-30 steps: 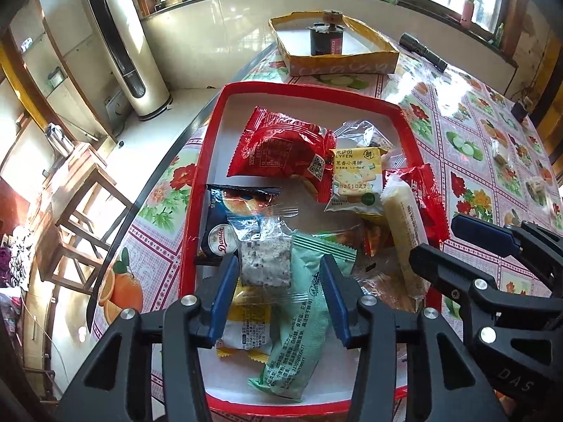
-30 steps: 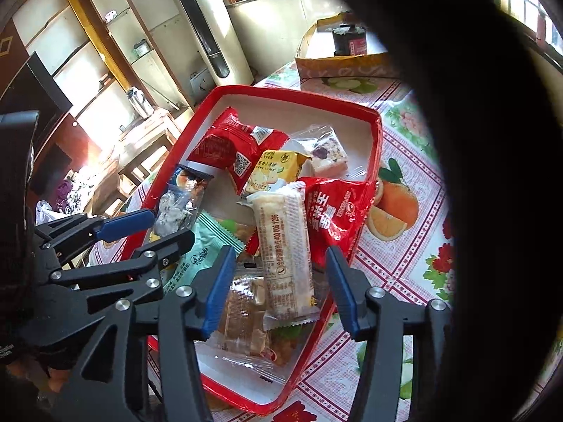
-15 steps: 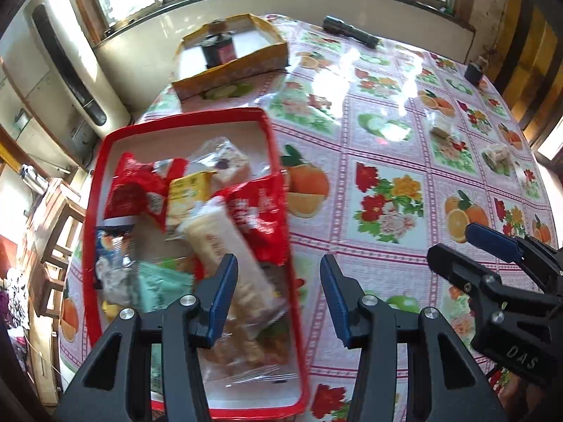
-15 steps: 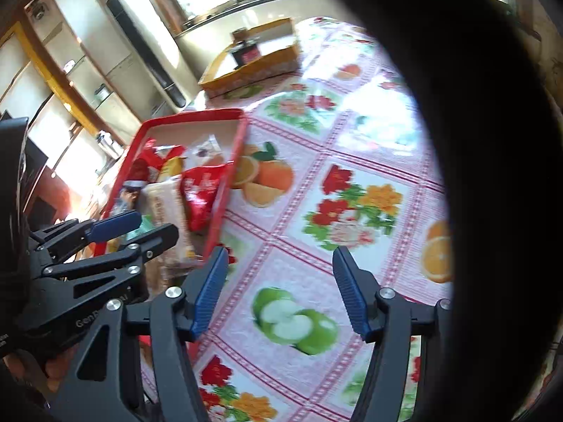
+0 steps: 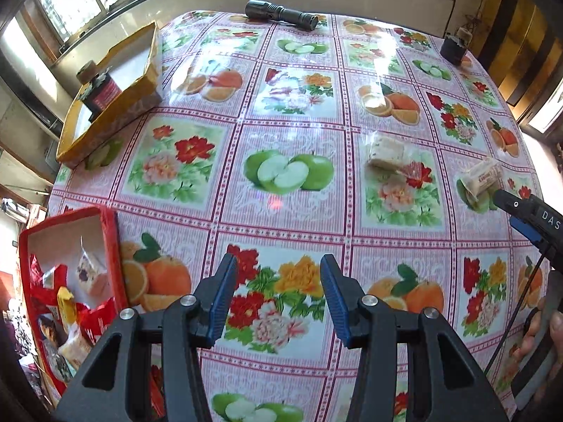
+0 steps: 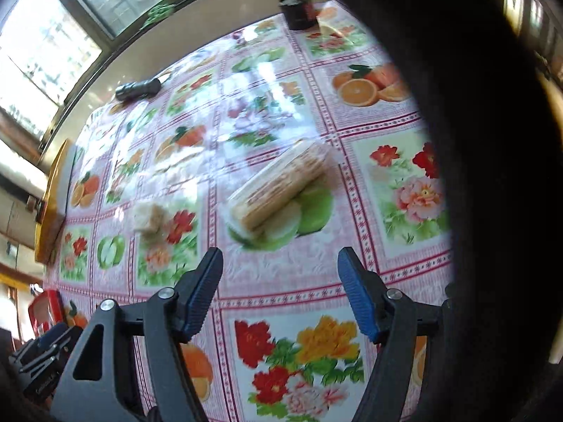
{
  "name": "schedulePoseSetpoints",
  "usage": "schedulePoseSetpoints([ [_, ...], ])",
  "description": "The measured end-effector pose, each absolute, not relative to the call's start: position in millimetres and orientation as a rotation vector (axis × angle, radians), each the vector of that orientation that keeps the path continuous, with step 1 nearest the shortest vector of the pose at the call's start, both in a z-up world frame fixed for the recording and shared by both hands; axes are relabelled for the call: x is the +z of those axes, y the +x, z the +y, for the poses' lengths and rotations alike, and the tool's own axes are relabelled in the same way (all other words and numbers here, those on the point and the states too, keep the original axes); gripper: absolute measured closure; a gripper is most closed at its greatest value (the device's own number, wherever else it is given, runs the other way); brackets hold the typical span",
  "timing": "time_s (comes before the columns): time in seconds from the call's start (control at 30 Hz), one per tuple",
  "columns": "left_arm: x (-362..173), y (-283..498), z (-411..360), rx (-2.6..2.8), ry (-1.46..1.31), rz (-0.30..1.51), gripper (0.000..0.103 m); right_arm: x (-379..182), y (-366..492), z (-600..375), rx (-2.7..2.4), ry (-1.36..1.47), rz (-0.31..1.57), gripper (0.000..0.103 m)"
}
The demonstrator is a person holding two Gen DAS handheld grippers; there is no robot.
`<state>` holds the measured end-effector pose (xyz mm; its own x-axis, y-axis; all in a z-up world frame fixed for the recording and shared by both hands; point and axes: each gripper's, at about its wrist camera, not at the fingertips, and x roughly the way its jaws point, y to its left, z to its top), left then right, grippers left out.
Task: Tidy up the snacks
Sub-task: 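Move left gripper to another clear cake packet while right gripper approaches second bread bar, then close left gripper on clear cake packet while right gripper grasps second bread bar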
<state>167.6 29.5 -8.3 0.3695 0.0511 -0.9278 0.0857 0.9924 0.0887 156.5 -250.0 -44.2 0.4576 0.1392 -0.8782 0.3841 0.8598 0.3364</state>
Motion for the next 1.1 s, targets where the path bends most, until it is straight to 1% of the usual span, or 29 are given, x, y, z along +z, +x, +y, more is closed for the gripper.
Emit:
schedulePoseSetpoints([
  [0.13,-12,198,19,0.008,0.145,1.21,0.055,-54,180,-261,-0.224,0.587,1.101,0.033],
  [0.37,-12,242,6,-0.006,0.032,1.227,0.055,-56,214,-241,-0.194,0.428,1.122,0.032],
  [0.4,-12,248,2,-0.021,0.01,1.229,0.055,-56,216,-237,-0.172,0.399,1.118,0.033],
  [0.43,-11,253,-2,-0.038,-0.013,1.231,0.055,-56,218,-233,-0.146,0.366,1.113,0.04],
  [0.5,-12,263,-14,-0.071,-0.044,1.245,0.055,-57,218,-228,-0.113,0.304,1.106,0.049],
  [0.6,-16,274,-32,-0.094,-0.053,1.249,0.055,-58,217,-227,-0.081,0.248,1.107,0.055],
  [0.7,-25,278,-49,-0.1,-0.041,1.26,0.055,-58,217,-225,-0.058,0.203,1.116,0.055],
  [0.77,-33,279,-62,-0.091,0.014,1.257,0.055,-58,221,-223,-0.046,0.176,1.122,0.055],
  [0.9,-49,279,-71,-0.064,0.05,1.27,0.055,-59,222,-224,-0.026,0.165,1.124,0.055],
  [0.97,-57,281,-72,-0.041,0.051,1.287,0.055,-59,222,-223,-0.02,0.155,1.127,0.054],
  [1.0,-61,281,-73,-0.026,0.056,1.297,0.053,-59,221,-221,-0.015,0.14,1.129,0.052],
  [1.03,-60,279,-75,-0.013,0.065,1.271,0.053,-60,221,-218,-0.009,0.115,1.13,0.05],
  [1.1,-61,274,-78,-0.021,0.077,1.262,0.053,-61,219,-212,-0.01,0.064,1.123,0.05],
])
